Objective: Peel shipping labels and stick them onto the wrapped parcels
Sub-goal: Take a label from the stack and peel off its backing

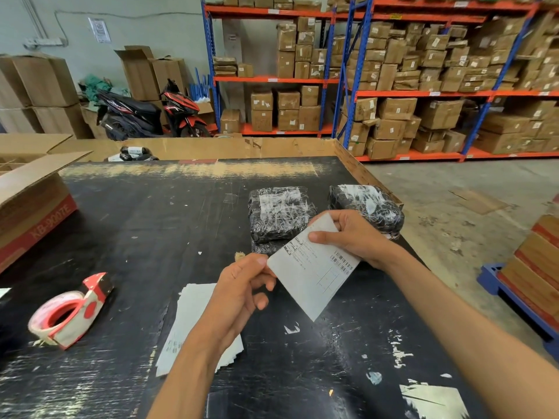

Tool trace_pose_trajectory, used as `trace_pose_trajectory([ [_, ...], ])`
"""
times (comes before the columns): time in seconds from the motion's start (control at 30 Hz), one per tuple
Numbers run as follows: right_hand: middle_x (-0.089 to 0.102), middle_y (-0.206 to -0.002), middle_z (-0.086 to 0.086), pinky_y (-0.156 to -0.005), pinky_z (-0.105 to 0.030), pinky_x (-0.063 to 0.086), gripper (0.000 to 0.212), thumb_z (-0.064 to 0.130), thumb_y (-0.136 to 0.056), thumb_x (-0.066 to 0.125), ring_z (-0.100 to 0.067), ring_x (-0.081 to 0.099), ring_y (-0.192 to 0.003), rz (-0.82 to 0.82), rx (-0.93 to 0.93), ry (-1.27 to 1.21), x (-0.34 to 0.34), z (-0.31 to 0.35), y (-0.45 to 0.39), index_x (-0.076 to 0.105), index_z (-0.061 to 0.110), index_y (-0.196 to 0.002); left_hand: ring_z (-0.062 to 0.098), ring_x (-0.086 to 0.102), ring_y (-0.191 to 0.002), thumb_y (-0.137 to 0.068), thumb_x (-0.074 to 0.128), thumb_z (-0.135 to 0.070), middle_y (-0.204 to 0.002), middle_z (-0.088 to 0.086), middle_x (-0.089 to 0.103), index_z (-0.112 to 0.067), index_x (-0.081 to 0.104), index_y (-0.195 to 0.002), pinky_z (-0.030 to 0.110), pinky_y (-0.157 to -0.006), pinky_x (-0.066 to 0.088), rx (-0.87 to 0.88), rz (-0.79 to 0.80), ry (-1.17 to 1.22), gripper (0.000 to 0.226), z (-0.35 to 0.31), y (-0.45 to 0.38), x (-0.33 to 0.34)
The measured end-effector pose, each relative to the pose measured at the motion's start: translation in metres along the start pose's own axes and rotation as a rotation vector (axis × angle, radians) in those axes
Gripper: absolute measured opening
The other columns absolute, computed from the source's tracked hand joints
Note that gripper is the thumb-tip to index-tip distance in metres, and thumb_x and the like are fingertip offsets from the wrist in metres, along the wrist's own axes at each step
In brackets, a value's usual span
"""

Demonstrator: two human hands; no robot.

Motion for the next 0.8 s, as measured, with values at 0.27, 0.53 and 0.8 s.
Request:
trace_pose_trajectory([
  [0.27, 0.079, -0.088, 0.000, -0.058, -0.027, 0.058, 0.035, 0.023, -0.080, 0.085, -0.017, 0.076, -0.076, -0.112, -0.077, 0.057, 0.010, -0.006, 0.003, 0.066, 0.025, -0.110, 0.007, 0.053, -0.058, -0.099, 0.046, -0.011, -0.075, 0.001, 0.065, -0.009, 0.065, -0.083, 0.018, -0.042, 0.040, 0.006, -0.036, 0.115, 0.025, 0.004, 0.000, 0.015],
  [0.53, 0.078, -0.091, -0.001, -0.060, -0.025, 0.057, 0.039, 0.028, -0.080, 0.084, -0.017, 0.075, -0.079, -0.181, -0.108, 0.097, 0.007, -0.012, 0.007, 0.062, 0.031, -0.112, 0.009, 0.058, -0.060, -0.092, 0.056, -0.021, -0.070, 0.004, 0.064, -0.004, 0.070, -0.092, 0.023, -0.052, 0.052, 0.023, -0.056, 0.171, 0.022, 0.010, -0.001, 0.018],
  [0.8, 0.072, -0.096, -0.003, -0.070, -0.024, 0.050, 0.020, 0.023, -0.088, 0.076, -0.010, 0.063, -0.074, -0.173, -0.166, 0.091, 0.021, 0.012, 0.025, 0.073, 0.017, -0.107, 0.012, 0.059, -0.063, -0.098, 0.052, -0.020, -0.069, 0.005, 0.060, -0.014, 0.070, -0.078, 0.025, -0.056, 0.053, 0.091, -0.143, 0.163, 0.027, 0.011, -0.003, 0.018],
])
Point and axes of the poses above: each hand's wrist, its own y-axis away from the middle knuckle, its own x-axis out of the palm, z = x × y, the point moved 8 cm from there along -y, towards the middle knuckle
